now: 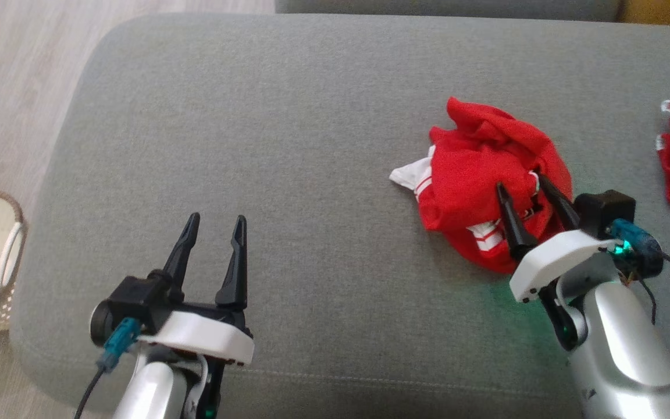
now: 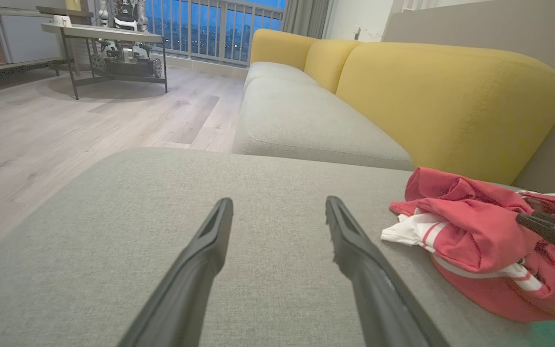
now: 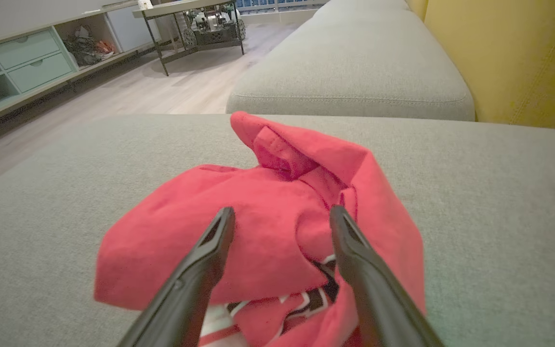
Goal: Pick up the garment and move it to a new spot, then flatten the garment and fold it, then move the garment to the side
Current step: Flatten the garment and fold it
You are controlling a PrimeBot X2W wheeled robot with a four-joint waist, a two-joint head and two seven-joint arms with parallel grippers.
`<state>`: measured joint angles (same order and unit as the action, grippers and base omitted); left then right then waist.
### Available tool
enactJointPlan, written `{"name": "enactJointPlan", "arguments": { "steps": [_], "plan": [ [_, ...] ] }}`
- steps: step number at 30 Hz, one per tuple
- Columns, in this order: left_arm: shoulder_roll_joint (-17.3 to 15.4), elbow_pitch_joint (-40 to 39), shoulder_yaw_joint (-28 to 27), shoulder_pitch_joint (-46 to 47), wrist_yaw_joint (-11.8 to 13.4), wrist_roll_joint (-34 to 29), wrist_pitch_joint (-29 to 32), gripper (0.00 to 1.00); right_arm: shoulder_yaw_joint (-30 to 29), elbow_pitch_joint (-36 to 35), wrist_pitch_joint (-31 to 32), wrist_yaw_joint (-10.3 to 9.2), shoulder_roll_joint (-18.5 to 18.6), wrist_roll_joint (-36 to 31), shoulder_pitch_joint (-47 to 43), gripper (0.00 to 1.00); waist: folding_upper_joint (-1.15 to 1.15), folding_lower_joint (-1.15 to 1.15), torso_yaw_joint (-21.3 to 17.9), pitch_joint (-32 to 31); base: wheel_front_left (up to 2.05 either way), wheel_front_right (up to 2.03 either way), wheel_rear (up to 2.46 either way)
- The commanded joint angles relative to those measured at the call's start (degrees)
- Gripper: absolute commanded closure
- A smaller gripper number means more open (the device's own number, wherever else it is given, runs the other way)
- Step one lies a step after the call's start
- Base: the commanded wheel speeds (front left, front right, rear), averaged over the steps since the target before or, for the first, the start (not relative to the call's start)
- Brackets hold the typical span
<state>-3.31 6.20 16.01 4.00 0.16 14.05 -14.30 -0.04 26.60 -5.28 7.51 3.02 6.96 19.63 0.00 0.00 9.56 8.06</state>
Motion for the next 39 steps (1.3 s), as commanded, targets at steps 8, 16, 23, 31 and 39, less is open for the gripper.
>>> {"name": "enactJointPlan", "arguments": {
  "steps": [8,16,23,31,39],
  "plan": [
    [0.3,-0.5,-2.0,3.0,-0.5,-0.6,-0.7,0.00,3.4,2.7,-2.4,-0.02,-0.1,2.1,5.2,1.00,0.00,0.00,1.5,0.6,0.00,0.00,0.00],
    [0.4,0.4,-2.9,2.1,-0.6,-0.8,-0.7,0.00,6.4,-2.2,-4.1,-0.02,-0.1,4.4,10.2,1.00,0.00,0.00,0.3,-2.7,0.00,0.00,0.00],
    [0.4,0.0,-2.8,0.4,-0.4,0.1,-0.7,0.00,4.8,-8.8,-0.2,-0.02,-0.1,4.8,11.9,1.00,0.00,0.00,-0.2,-6.3,0.00,0.00,0.00],
    [0.4,-2.3,-4.0,-2.1,0.3,1.1,-0.7,0.00,4.8,-18.4,1.3,-0.02,-0.1,5.4,4.7,1.00,0.00,0.00,-1.3,-8.6,0.00,0.00,0.00],
    [0.4,-3.9,-5.5,-4.3,1.1,1.6,-0.7,0.00,3.4,-25.7,1.1,-0.02,-0.1,5.6,-8.2,1.00,0.00,0.00,-2.8,-9.7,0.00,0.00,0.00]
  ]
}}
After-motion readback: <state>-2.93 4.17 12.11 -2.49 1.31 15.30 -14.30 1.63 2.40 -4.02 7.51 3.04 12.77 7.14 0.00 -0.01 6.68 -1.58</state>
